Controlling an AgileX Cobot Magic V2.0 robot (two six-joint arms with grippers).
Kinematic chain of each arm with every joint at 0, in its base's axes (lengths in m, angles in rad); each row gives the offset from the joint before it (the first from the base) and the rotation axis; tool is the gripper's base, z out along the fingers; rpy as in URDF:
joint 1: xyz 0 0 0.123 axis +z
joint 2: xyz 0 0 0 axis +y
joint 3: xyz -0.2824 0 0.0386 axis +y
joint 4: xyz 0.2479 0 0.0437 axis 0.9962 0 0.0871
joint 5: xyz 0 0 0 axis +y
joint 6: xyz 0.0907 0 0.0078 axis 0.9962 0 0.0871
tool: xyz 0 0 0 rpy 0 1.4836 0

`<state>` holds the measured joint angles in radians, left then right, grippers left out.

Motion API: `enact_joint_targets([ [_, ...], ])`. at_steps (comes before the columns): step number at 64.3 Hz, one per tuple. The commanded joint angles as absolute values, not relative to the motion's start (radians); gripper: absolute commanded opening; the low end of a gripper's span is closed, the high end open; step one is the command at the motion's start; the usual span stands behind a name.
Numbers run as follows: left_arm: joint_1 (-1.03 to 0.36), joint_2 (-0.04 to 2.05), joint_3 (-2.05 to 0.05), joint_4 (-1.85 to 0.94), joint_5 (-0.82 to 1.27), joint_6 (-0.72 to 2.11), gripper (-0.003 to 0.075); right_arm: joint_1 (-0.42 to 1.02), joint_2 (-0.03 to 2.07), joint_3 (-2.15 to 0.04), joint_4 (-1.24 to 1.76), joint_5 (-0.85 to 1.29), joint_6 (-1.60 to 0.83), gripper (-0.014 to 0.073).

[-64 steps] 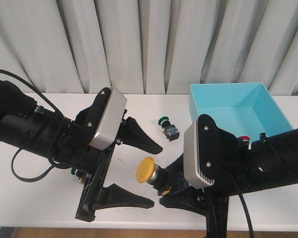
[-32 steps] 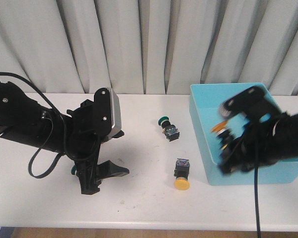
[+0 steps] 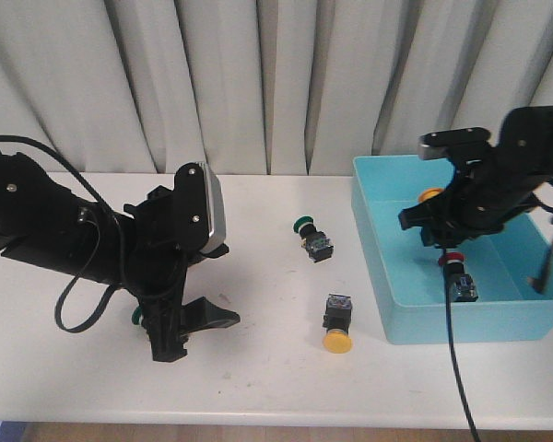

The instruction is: Pick red and yellow buttons and place in box

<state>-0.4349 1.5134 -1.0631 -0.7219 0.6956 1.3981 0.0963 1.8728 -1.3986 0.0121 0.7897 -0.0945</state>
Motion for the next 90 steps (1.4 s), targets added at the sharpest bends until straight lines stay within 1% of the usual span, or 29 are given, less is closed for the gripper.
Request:
enact_joint_targets([
  [1,-0.439,1.482,-1.087,-0.757,0.697,1.387,0.0562,0.082,1.924,-1.517,0.000,0.786,-0.095,0.0229],
  [22,-0.439,1.482,-1.087,-0.757,0.730,1.387,0.0562,0.072,2.180,-1.767,-0.007,0.882,-0.095,0.0236],
  [36,-0.439,1.482,-1.087,-0.757,0.729,1.387,0.0562,0.072,2.251,-1.826,-0.010,0.920,-0.095,0.0247],
  [50,-0.439,1.482,-1.087,-0.757,0.729,1.387,0.0562,0.072,2.252,-1.827,-0.025,0.926,-0.095,0.0276],
  [70,-0.439,1.482,-1.087,-0.757,0.729,1.387,0.0562,0.072,2.242,-1.827,-0.040,0.918,-0.100,0.0430],
  [78,-0.439,1.482,-1.087,-0.757,0.729,1.387,0.0562,0.072,2.204,-1.827,-0.049,0.922,-0.099,0.0433],
  [90,-0.439,1.482,-1.087,-0.757,0.736,1.387,0.0562,0.072,2.061,-1.827,-0.048,0.987,-0.099,0.0433],
])
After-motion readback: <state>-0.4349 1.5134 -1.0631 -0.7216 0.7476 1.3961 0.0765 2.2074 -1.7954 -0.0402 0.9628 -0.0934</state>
